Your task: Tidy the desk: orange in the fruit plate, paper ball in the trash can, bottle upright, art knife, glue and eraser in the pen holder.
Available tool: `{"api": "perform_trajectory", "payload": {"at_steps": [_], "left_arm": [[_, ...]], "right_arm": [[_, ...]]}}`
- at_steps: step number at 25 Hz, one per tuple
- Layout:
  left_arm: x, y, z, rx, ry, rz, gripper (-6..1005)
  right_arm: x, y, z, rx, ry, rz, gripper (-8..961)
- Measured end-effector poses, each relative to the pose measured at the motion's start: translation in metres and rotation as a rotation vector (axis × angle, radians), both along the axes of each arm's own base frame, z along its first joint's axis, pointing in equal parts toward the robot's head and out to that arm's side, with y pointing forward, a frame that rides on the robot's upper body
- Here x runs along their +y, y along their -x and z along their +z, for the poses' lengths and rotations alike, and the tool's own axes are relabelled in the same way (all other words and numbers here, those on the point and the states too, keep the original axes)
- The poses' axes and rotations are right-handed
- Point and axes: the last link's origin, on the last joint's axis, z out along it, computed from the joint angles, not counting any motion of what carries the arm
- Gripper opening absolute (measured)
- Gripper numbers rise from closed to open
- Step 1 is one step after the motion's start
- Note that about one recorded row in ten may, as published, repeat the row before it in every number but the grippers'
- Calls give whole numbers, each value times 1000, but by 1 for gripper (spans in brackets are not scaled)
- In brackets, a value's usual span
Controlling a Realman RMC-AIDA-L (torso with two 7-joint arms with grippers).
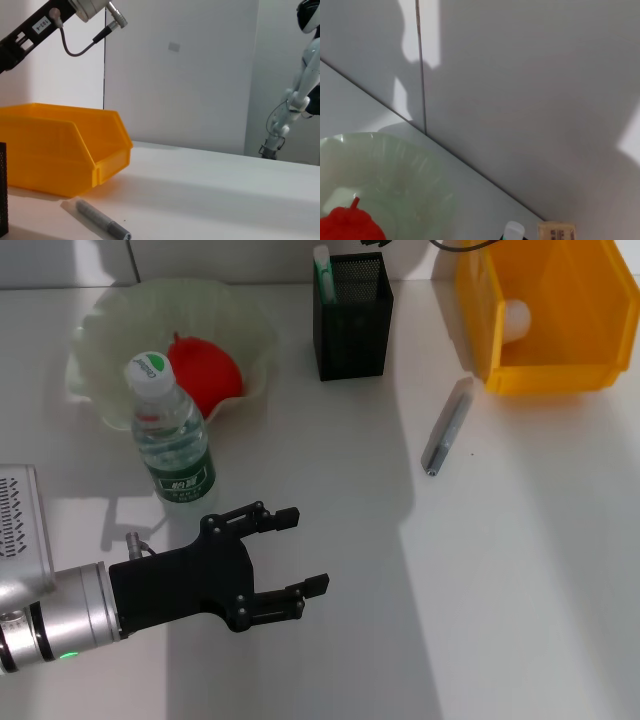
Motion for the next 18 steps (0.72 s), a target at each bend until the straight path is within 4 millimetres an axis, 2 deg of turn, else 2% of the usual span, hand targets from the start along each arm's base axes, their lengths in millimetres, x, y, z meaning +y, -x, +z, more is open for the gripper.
{"api": "perform_trajectory", "payload": {"at_steps": [3,13,18], "left_arm": [[0,0,0,0,0,0,800],[-1,0,0,0,1,1,800],[0,0,0,0,1,1,800]], "right_arm": [[2,-3,-9,6,-2,6,259],[3,-14,-15,3,-11,-14,274],[-1,-11,-22,-43,18,15,282]]}}
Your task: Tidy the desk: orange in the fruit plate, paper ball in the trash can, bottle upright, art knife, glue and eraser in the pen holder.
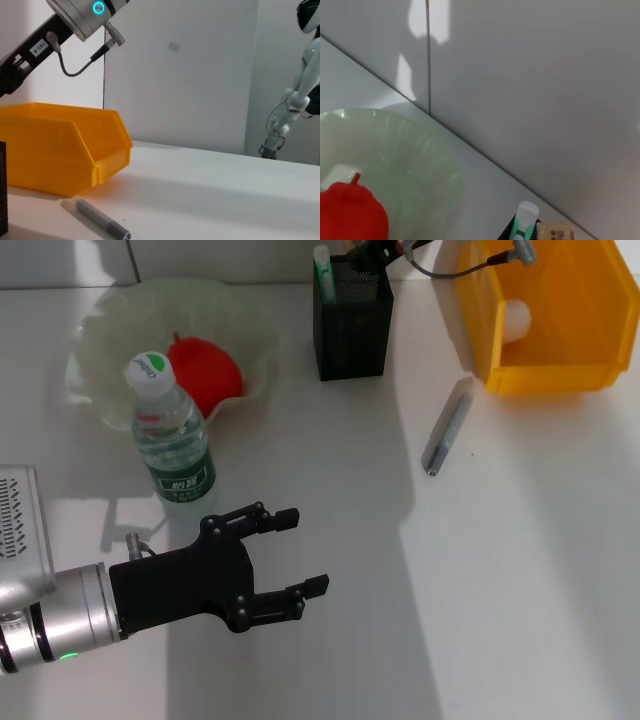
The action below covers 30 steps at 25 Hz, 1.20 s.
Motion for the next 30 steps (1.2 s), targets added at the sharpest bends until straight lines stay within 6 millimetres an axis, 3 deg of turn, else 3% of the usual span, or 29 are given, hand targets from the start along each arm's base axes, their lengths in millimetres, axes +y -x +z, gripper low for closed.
{"api": "perform_trajectory", "payload": {"at_steps": [9,14,15,16,17,19,20,24,30], "left_arm": [[-1,1,0,1,-1,3,800],[-1,2,0,1,-1,6,800],[-2,2,0,0,0,6,800],[-2,2,0,0,0,6,800],[-2,2,0,-1,0,6,800],[-2,2,0,0,0,8,800],[-2,2,0,1,0,9,800],[-2,3,0,1,0,11,800],[-1,1,-1,2,3,5,800]], "right_arm": [[-1,2,-2,-1,5,2,333],[-4,8,13,35,-7,-4,397],[-12,12,28,62,8,-29,408],[-12,12,28,62,8,-29,419],[-24,17,47,81,22,-63,430],[-32,17,56,84,30,-92,452],[-45,17,74,90,19,-142,463],[-64,12,88,76,38,-213,464],[-84,-14,89,38,51,-351,484]]}}
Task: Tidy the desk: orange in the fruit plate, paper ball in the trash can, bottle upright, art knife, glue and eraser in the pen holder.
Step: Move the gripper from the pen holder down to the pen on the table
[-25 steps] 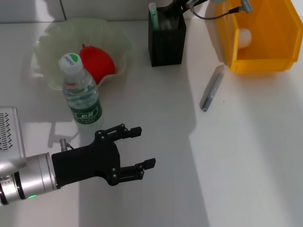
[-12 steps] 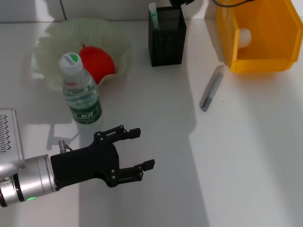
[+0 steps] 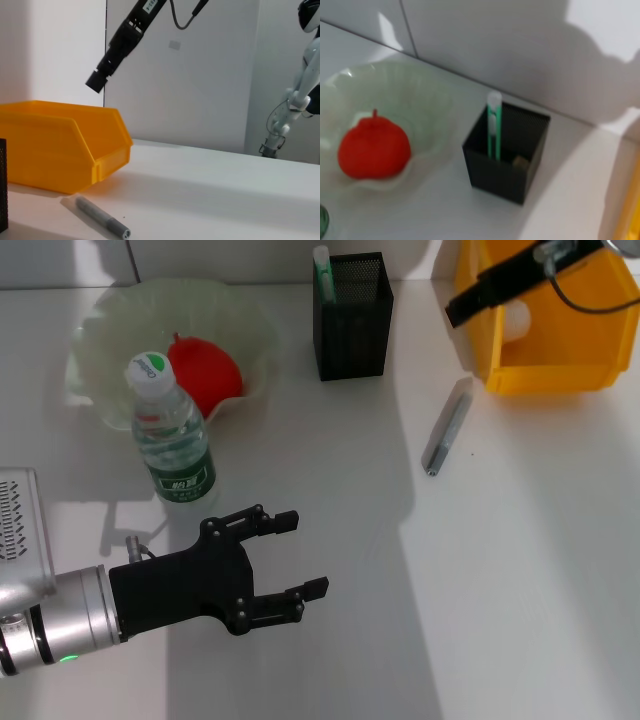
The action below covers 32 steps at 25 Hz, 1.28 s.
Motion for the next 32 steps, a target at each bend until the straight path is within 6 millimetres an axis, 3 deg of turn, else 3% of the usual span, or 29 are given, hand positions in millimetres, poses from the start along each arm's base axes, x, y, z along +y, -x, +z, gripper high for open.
{"api": "perform_trajectory", "payload": {"at_steps": [1,5,10,15,32], "left_arm": [[0,0,0,0,0,0,800],[-2,0,0,-3,1,-1,800],[-2,0,1,-4,0,-8,800],[-1,-1,0,-4,0,-14,800],[0,-1,0,0,-1,-10,800]], "right_arm": [[-3,-7,-3,-1,10,-28,488],[-7,-36,-18,17,-8,-146,676],[-5,-54,-27,52,-33,-202,675],[3,-73,-51,95,-21,-266,673],[13,-85,-72,94,-17,-314,669]]}}
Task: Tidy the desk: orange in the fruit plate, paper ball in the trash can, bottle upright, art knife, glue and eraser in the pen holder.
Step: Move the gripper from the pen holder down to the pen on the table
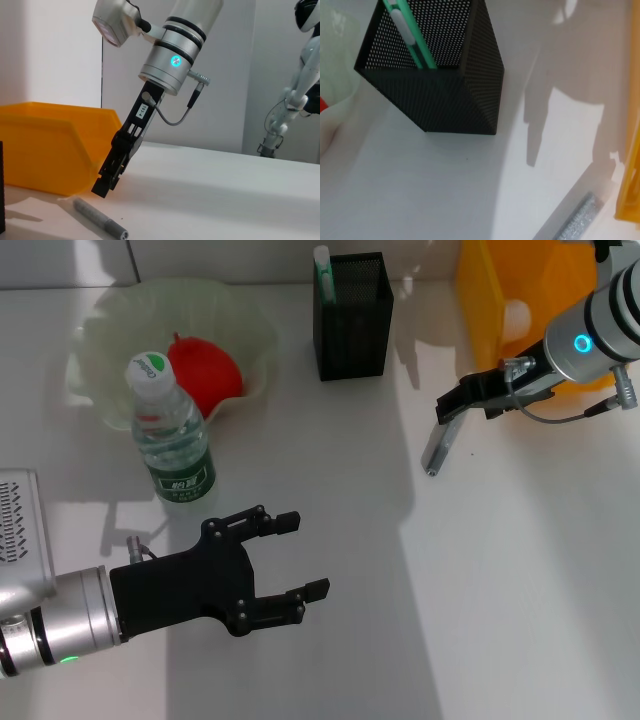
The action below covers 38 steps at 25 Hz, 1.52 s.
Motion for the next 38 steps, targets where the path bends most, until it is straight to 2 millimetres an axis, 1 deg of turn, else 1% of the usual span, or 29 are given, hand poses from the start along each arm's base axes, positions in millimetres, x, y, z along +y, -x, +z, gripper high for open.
{"api": "perform_trajectory", "payload": {"at_steps": [18,33,38], "left_arm": [[-2,2,-1,-1,0,7,800],[-2,2,-1,1,-1,7,800],[-3,2,-1,1,-1,9,800]], "right_arm": [[6,-5,-18,-21,18,-21,668],[9,-4,-22,-37,29,-24,669],[9,-5,-21,-38,29,-26,572]]}}
